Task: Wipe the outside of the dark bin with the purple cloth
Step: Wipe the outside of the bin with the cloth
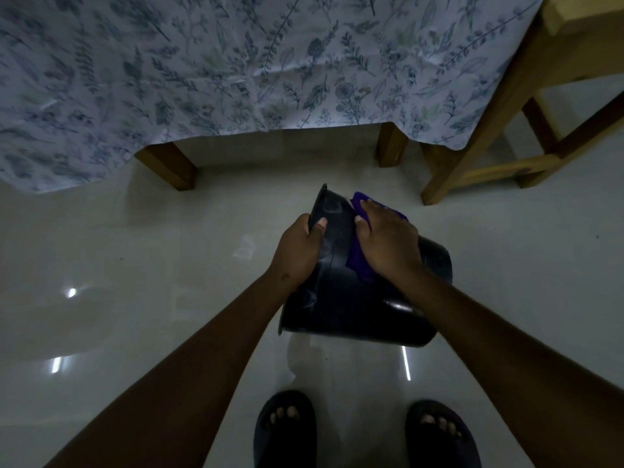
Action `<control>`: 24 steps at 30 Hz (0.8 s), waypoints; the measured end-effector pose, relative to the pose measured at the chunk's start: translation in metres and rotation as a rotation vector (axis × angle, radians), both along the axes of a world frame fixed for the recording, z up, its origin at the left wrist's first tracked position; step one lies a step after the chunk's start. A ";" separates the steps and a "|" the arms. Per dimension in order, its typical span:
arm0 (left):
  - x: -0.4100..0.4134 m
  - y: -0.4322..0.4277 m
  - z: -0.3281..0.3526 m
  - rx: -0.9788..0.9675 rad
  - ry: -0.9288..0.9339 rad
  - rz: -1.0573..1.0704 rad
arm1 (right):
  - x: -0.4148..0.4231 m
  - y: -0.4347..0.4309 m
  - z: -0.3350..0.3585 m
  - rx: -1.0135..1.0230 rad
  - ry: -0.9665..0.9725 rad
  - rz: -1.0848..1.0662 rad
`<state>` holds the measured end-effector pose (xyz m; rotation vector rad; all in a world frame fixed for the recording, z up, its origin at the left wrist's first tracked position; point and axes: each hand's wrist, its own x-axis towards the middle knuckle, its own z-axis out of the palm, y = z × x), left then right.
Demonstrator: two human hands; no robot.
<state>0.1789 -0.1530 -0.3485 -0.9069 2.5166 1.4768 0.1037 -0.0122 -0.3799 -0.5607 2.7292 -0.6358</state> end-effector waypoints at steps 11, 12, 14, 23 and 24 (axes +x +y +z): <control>0.002 -0.001 0.000 -0.027 0.053 -0.032 | 0.041 0.011 0.002 -0.030 0.134 -0.023; 0.003 0.000 0.002 -0.038 0.058 -0.042 | 0.031 0.010 0.004 -0.085 0.111 -0.100; 0.011 0.003 0.006 -0.055 0.076 -0.047 | 0.021 0.010 0.011 -0.170 0.093 -0.204; 0.024 -0.006 0.048 -0.438 0.181 -0.290 | 0.033 0.018 0.041 -0.511 -0.003 -0.278; 0.024 -0.006 0.052 -0.486 0.183 -0.333 | 0.032 0.019 0.047 -0.549 -0.003 -0.302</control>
